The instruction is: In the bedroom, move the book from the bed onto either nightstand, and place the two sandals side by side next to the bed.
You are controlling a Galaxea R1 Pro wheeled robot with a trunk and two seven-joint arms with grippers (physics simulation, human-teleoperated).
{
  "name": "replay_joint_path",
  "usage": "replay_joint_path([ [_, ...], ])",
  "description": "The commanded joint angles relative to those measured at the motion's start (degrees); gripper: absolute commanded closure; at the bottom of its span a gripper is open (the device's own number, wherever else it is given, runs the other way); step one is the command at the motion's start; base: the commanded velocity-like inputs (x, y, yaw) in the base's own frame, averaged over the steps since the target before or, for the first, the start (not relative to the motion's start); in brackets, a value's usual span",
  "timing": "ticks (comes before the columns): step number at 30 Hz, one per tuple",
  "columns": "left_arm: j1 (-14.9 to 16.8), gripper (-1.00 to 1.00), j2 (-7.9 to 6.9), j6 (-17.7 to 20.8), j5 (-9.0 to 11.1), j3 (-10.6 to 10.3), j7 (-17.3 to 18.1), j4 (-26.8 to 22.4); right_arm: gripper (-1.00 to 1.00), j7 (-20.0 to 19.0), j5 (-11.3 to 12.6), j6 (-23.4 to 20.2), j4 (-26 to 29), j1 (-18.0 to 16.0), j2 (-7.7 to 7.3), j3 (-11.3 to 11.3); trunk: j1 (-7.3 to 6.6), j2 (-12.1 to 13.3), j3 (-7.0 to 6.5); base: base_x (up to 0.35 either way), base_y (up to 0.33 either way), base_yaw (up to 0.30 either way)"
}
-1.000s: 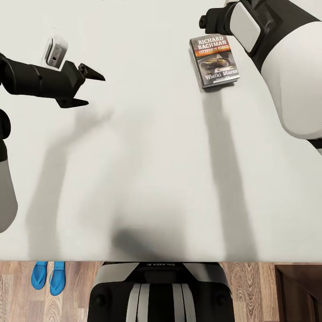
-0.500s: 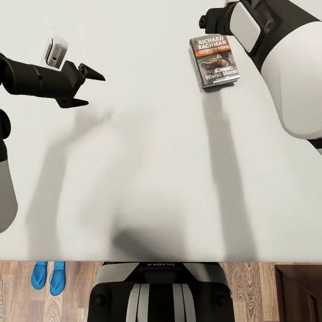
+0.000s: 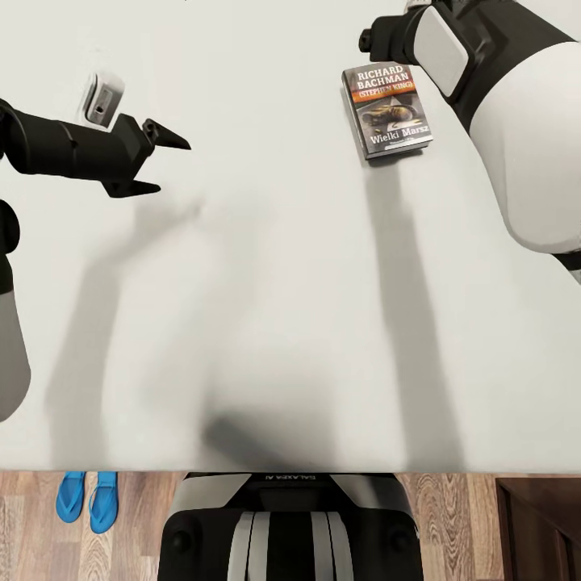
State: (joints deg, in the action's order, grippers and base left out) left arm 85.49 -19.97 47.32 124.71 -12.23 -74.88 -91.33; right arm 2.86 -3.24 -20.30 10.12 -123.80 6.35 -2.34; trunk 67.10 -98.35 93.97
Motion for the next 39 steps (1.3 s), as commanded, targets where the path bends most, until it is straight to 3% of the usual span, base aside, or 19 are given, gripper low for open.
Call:
replay_joint_path([
  [1,0.0,-1.00,-0.06,0.5,0.4,0.0,-0.5,0.0,-1.00,0.1,-0.3,-0.3,0.1,0.1,0.04,-0.2,0.00,0.0,0.02,0.000,0.000,0.000],
  [17,-0.2,-1.00,-0.20,0.7,0.5,-0.1,-0.3,-0.1,-1.00,0.2,-0.4,2.7,0.3,1.3,0.00,-0.2,0.00,0.0,0.02,0.000,0.000,0.000],
  [39,-0.2,-1.00,-0.16,0.8,0.6,-0.1,-0.4,0.0,-1.00,0.5,-0.3,3.3,0.1,1.6,-0.08,-0.1,0.00,0.0,0.02,0.000,0.000,0.000],
])
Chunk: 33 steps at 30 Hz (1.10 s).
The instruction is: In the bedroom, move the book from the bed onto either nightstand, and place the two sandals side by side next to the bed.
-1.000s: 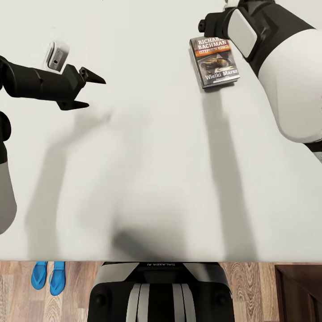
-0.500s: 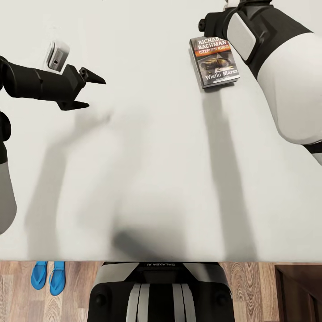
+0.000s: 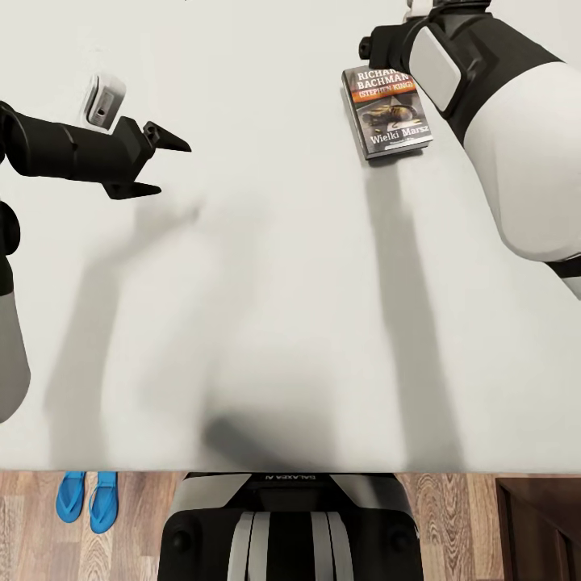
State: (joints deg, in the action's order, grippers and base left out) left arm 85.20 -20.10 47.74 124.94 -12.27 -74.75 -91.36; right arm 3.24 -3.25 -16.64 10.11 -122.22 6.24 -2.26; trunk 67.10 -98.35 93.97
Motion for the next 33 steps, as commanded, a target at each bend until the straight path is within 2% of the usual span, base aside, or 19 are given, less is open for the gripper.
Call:
replay_joint_path([
  [1,0.1,-1.00,-0.03,0.4,0.4,0.0,-0.5,0.0,-1.00,0.2,-0.3,-0.4,0.0,0.0,0.03,-0.2,0.00,0.0,0.02,0.000,0.000,0.000],
  [33,0.0,-1.00,-0.03,0.5,0.4,0.0,-0.5,-0.3,-1.00,0.5,0.0,-1.8,-2.1,0.0,-0.71,-0.4,0.00,0.0,0.02,0.000,0.000,0.000],
])
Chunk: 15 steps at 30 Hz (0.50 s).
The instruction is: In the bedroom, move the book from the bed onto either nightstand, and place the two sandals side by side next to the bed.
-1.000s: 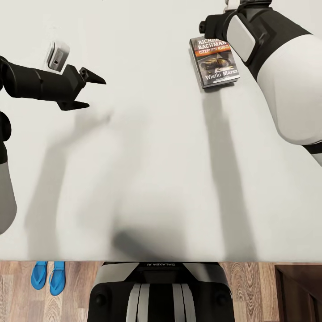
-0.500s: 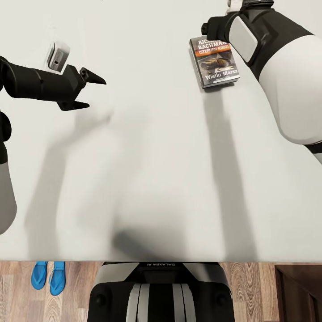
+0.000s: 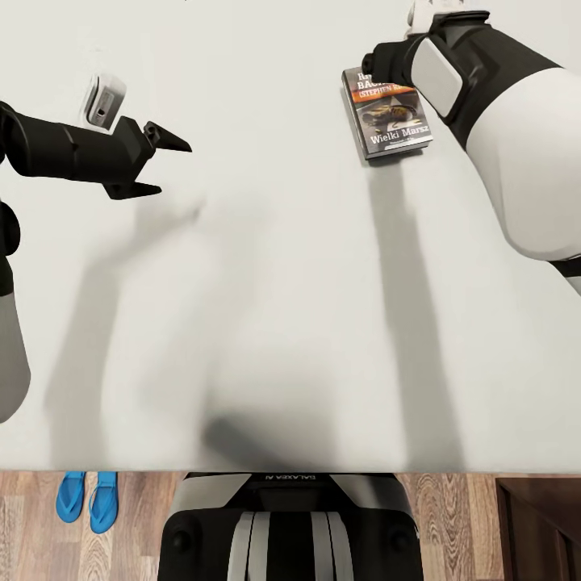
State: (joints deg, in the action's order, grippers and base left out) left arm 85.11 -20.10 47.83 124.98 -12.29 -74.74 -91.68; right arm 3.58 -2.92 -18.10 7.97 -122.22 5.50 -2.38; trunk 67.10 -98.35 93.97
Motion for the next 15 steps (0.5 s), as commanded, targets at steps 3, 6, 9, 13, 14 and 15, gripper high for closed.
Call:
replay_joint_path([
  [3,0.1,-1.00,-0.03,0.4,0.3,0.0,-0.5,0.0,-1.00,0.1,-0.2,-0.5,-0.4,0.0,0.04,-0.3,0.00,0.0,0.02,0.000,0.000,0.000],
  [6,0.1,-1.00,-0.03,0.4,0.3,0.0,-0.5,0.0,-1.00,0.1,-0.1,-0.7,-1.0,0.0,0.04,-0.3,0.00,0.0,0.02,0.000,0.000,0.000],
  [9,0.1,-1.00,-0.03,0.4,0.2,0.0,-0.5,0.0,-1.00,0.1,0.0,-0.8,-1.1,0.0,0.04,-0.4,0.00,0.0,0.02,0.000,0.000,0.000],
  [13,0.0,-1.00,-0.03,0.4,0.2,0.0,-0.5,0.0,-1.00,0.1,0.0,-0.8,-1.2,0.0,0.04,-0.4,0.00,0.0,0.02,0.000,0.000,0.000],
  [14,0.0,-1.00,-0.03,0.4,0.2,0.0,-0.5,0.0,-1.00,0.1,0.0,-0.8,-1.2,0.0,0.04,-0.4,0.00,0.0,0.02,0.000,0.000,0.000],
  [15,0.0,-1.00,-0.03,0.4,0.2,-0.1,-0.5,0.0,-1.00,0.1,0.0,-0.8,-1.2,0.1,0.04,-0.4,0.00,0.0,0.02,0.000,0.000,0.000],
])
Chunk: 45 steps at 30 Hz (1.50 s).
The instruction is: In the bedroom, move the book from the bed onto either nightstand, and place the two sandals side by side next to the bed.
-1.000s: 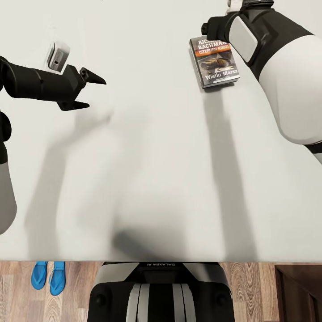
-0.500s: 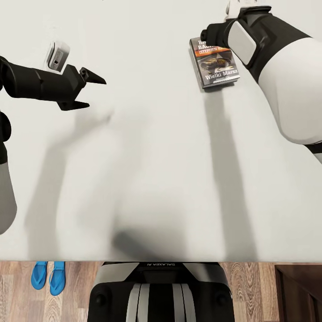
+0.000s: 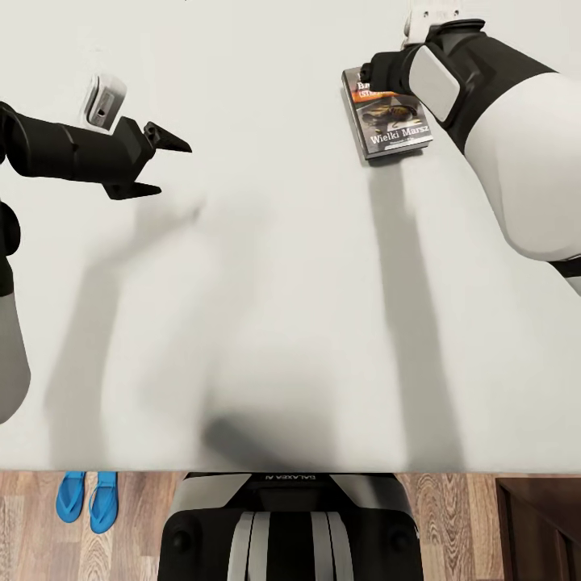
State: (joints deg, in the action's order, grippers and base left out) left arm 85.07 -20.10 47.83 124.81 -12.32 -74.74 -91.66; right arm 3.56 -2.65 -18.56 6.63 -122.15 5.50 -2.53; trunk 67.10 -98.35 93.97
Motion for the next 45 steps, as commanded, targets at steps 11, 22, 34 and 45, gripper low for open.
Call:
replay_joint_path([
  [11,-0.1,-1.00,-0.03,0.4,0.3,-0.1,-0.5,-0.1,-1.00,0.2,-0.3,-0.4,0.1,0.1,0.11,-0.3,0.00,0.0,0.02,0.000,0.000,0.000],
  [22,-0.1,-1.00,-0.03,0.4,0.3,0.0,-0.5,-0.1,-1.00,0.2,-0.3,-0.5,0.1,0.1,0.12,-0.4,0.00,0.0,0.02,-0.180,-0.042,0.000],
  [34,-0.1,-1.00,-0.03,0.3,0.2,0.1,-0.5,-0.2,-1.00,0.2,-0.3,-0.5,0.1,0.1,0.12,-0.5,0.00,0.0,0.02,-0.232,-0.052,0.000],
  [45,-0.1,-1.00,-0.03,0.3,0.2,0.1,-0.5,-0.3,-1.00,0.2,-0.3,-0.5,0.1,0.1,0.12,-0.5,0.00,0.0,0.02,-0.030,-0.006,0.000],
])
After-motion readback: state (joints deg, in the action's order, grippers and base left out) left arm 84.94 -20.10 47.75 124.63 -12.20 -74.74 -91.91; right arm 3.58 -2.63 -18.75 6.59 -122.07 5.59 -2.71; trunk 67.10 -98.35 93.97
